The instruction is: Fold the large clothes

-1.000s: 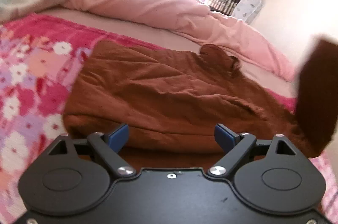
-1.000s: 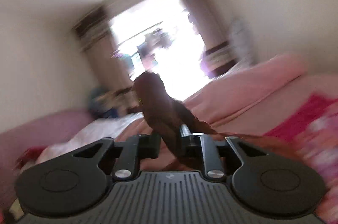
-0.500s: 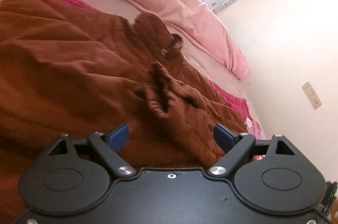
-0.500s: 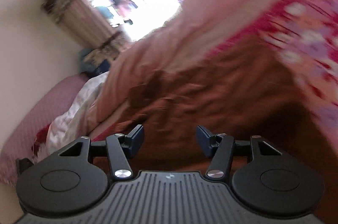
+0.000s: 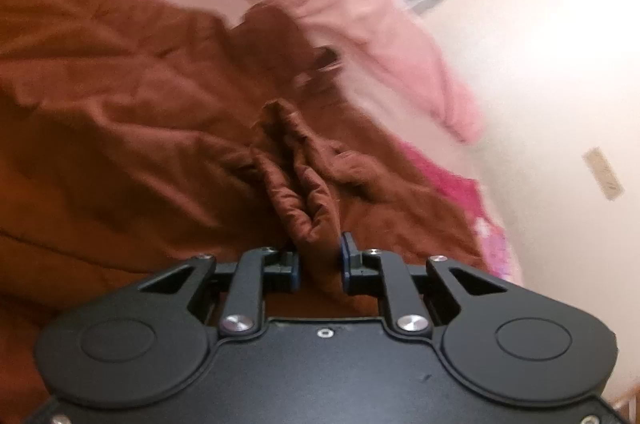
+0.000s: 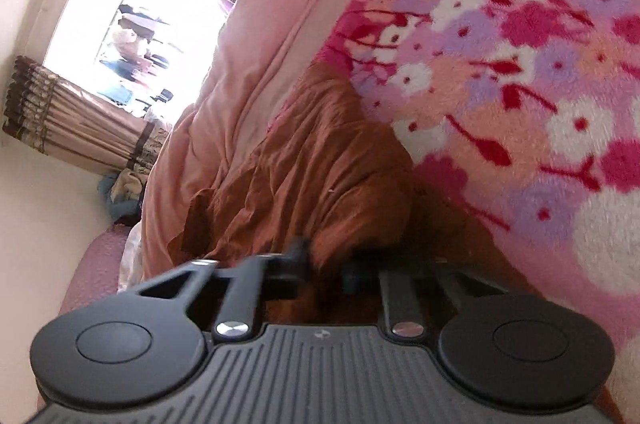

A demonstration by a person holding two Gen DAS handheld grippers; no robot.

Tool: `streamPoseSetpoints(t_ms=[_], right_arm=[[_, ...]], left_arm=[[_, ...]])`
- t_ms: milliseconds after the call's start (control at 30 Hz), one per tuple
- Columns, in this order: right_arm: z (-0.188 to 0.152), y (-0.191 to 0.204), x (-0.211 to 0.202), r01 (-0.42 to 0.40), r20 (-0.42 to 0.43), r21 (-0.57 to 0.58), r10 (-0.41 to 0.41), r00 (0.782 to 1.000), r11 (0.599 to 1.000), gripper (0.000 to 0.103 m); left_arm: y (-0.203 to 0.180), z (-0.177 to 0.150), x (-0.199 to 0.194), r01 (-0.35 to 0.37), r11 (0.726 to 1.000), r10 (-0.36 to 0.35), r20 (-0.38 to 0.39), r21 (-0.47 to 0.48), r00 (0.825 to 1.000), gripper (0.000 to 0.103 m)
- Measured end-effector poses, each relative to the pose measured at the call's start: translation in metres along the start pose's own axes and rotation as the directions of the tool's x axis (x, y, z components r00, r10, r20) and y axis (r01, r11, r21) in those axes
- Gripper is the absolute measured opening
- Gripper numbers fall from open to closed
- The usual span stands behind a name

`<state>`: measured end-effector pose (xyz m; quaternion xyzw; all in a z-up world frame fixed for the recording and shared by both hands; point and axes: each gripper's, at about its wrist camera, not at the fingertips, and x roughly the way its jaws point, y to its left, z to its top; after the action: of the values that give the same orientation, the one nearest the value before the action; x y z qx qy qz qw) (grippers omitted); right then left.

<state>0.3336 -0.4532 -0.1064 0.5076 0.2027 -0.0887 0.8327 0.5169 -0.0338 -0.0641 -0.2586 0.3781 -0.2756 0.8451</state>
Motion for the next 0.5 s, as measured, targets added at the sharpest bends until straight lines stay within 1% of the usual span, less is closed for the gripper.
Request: streamPoseSetpoints(t_ms=[67, 133, 200, 267, 300, 333, 400, 433, 467, 500], right_arm=[[0.002, 0.007, -0.011, 0.002, 0.053, -0.043, 0.000, 0.999, 0.999, 0.008], [0.005, 0.009, -0.020, 0.012, 0.096, -0.072, -0.005, 0.995, 0.997, 0.008], [0.008, 0.003, -0.021, 0.022, 0.083, -0.064, -0.017, 0.996, 0.998, 0.008], [0.009, -0.008, -0.016, 0.056, 0.069, -0.039, -0.053, 0.996, 0.998, 0.008], [0.009, -0.014, -0.013, 0.064, 0.059, -0.024, -0.063, 0.996, 0.998, 0.009], [0.008, -0.020, -0.012, 0.070, 0.050, -0.010, -0.069, 0.996, 0.998, 0.009], [0.007, -0.028, -0.010, 0.051, 0.044, 0.007, -0.051, 0.998, 0.999, 0.009], [0.006, -0.030, -0.011, 0.044, 0.045, 0.015, -0.044, 0.998, 0.999, 0.009], [0.005, -0.029, -0.014, 0.045, 0.042, 0.019, -0.046, 0.998, 0.999, 0.013], [0.006, -0.027, -0.016, 0.045, 0.039, 0.018, -0.045, 0.998, 0.999, 0.022]], left_arm=[[-0.006, -0.002, -0.009, 0.027, 0.999, -0.028, 0.016, 0.029, 0.999, 0.016], [-0.008, -0.006, -0.008, 0.022, 0.999, -0.022, 0.001, 0.041, 1.000, 0.016], [-0.003, -0.013, 0.005, -0.009, 0.999, 0.010, -0.033, 0.044, 0.999, 0.016], [0.007, -0.020, 0.018, -0.046, 0.998, 0.048, -0.072, 0.032, 0.996, 0.017], [0.012, -0.024, 0.023, -0.049, 0.998, 0.051, -0.077, 0.026, 0.996, 0.018], [0.015, -0.025, 0.023, -0.046, 0.999, 0.048, -0.062, 0.029, 0.997, 0.021], [0.016, -0.023, 0.022, -0.033, 0.999, 0.034, -0.065, 0.024, 0.997, 0.024], [0.016, -0.022, 0.019, -0.025, 0.999, 0.026, -0.073, 0.022, 0.997, 0.030], [0.015, -0.019, 0.018, -0.024, 0.999, 0.026, -0.079, 0.023, 0.997, 0.040], [0.012, -0.016, 0.012, -0.035, 0.999, 0.037, -0.075, 0.030, 0.997, 0.046]])
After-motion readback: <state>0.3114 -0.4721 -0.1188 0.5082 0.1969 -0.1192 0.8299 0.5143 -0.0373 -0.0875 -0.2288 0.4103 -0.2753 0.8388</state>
